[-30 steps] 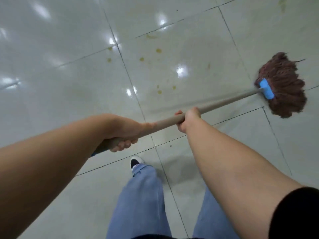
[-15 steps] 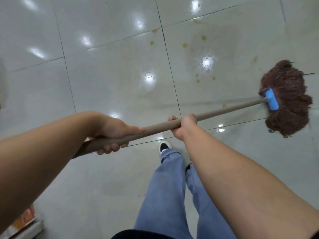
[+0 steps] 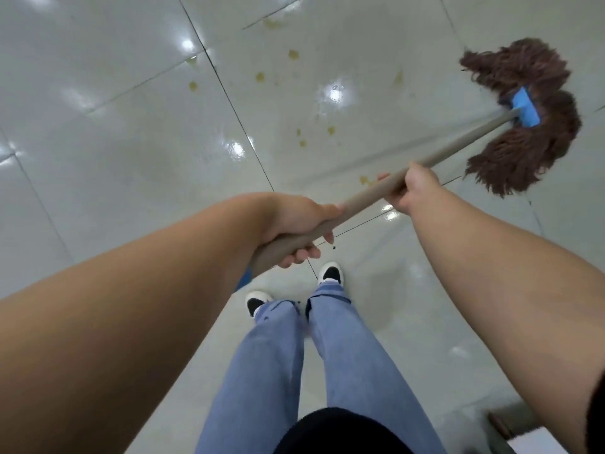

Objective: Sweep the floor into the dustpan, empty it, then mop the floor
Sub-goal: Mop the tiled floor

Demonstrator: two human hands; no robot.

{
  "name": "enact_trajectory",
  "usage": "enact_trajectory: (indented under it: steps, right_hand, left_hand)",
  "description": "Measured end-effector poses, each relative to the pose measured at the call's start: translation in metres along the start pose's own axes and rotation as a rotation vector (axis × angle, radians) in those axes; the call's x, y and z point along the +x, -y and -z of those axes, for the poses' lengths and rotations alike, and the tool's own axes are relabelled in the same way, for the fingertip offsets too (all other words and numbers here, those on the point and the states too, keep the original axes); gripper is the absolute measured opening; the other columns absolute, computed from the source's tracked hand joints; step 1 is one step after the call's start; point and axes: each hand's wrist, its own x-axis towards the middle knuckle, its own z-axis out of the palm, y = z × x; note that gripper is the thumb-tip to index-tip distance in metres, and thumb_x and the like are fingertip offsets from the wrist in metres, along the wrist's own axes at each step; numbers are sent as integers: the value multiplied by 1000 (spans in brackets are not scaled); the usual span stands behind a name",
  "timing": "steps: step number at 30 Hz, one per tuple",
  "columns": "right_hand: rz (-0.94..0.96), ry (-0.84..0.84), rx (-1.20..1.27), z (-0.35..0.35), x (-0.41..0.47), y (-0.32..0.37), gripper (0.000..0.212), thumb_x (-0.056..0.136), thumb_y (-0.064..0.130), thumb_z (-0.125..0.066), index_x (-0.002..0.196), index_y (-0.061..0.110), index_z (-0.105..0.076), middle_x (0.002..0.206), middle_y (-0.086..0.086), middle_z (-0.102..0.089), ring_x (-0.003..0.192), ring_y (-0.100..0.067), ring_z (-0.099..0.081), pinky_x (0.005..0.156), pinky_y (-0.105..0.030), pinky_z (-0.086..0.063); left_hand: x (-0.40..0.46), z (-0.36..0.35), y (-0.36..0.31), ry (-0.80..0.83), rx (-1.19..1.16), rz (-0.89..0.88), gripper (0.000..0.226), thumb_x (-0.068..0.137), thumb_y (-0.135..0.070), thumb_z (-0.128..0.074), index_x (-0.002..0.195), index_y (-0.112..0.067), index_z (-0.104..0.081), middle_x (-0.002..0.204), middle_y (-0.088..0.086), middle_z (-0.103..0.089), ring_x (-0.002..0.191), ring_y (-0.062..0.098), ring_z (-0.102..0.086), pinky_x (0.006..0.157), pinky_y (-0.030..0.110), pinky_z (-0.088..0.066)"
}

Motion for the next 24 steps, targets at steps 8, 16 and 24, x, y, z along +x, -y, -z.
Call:
enact_trajectory:
  steps: [8,16,24]
  right_hand:
    - [53,-196,51,18,2,-18,18,100,12,-25,93,13,-42,67,-9,-43,49,-14,-39,32,-10,-38]
    - [-25,-99,44,-81,-67,-179,10,100,22,-31,103,16,-38,67,-6,-44,40,-11,-40,35,-10,-39]
    - [-134,-24,-73,-238,-208,-441,30,101,17,-26,129,11,-34,71,-10,-46,49,-15,-44,32,-13,-39]
  left_hand:
    - [12,-38,14,141,-105,12,50,90,-62,-37,79,-13,-44,36,-1,-43,31,14,-48,37,13,-39]
    - [-29,48,201,104,-121,38,51,90,-61,-40,78,-12,-42,43,3,-53,38,15,-57,35,15,-41]
    - [-136,162,494,30,-75,184,53,86,-66,-38,76,-15,-42,40,-4,-36,30,10,-33,35,12,-28]
